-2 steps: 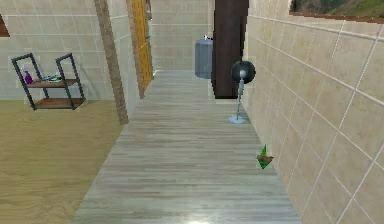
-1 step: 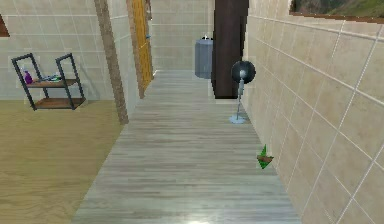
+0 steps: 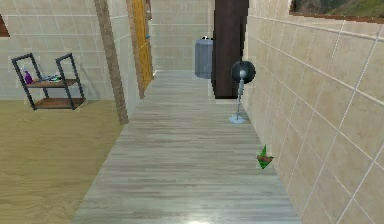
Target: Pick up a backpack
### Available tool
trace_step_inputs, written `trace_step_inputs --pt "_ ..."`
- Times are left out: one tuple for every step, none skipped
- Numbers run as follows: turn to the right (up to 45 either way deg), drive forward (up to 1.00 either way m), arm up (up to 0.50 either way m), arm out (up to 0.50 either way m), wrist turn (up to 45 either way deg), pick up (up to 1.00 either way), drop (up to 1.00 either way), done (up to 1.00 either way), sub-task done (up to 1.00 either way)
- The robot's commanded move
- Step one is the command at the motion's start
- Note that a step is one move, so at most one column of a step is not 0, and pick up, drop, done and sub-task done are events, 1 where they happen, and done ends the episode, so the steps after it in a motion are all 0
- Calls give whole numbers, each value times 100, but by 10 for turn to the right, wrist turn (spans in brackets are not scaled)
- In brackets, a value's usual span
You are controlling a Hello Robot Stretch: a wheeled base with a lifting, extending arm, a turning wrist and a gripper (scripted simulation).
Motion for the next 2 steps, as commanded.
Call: trace_step_inputs --pt "0 0 0 0 450 0 0 0 0" --pt "0 0 0 0 450 0 0 0 0"
